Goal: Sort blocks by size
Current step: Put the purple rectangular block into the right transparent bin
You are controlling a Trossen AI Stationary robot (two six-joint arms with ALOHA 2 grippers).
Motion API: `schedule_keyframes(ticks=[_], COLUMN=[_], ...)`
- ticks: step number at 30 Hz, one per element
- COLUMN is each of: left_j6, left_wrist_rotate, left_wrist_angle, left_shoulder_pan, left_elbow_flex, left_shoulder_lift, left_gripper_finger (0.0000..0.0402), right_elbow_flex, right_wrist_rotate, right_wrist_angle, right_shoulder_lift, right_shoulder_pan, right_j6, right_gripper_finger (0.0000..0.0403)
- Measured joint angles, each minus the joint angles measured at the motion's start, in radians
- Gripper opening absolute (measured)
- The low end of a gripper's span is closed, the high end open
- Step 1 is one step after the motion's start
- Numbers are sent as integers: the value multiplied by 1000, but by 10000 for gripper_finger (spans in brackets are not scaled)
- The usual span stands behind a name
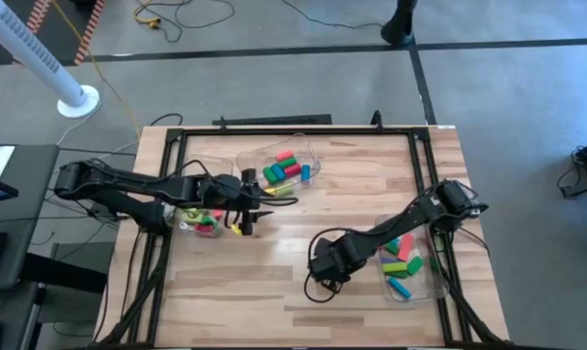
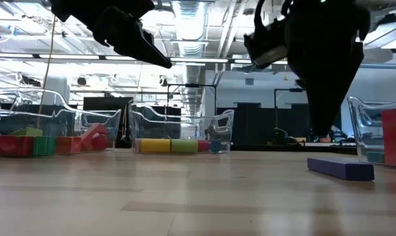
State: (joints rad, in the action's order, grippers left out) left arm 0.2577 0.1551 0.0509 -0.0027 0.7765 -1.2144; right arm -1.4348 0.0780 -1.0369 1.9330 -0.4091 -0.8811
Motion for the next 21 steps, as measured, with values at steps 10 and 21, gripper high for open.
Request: schedule_keyframes(ticks=[10,21], left_j6=[35,42], left_wrist_rotate=[0,0], left_wrist_angle=[13,19], left_shoulder_pan=[-29,-34], left_elbow_flex=[0,0], left_shoulder_lift=[0,0], left_gripper_finger=[202,202], right_elbow_flex=[1,140], right_wrist_rotate=[17,2], right_wrist_angle=[-37,185], right_shoulder_lift=[50,41], right_shoulder_pan=[-17,-52], right_j6=[-230,-427], right_gripper_finger=[255,255])
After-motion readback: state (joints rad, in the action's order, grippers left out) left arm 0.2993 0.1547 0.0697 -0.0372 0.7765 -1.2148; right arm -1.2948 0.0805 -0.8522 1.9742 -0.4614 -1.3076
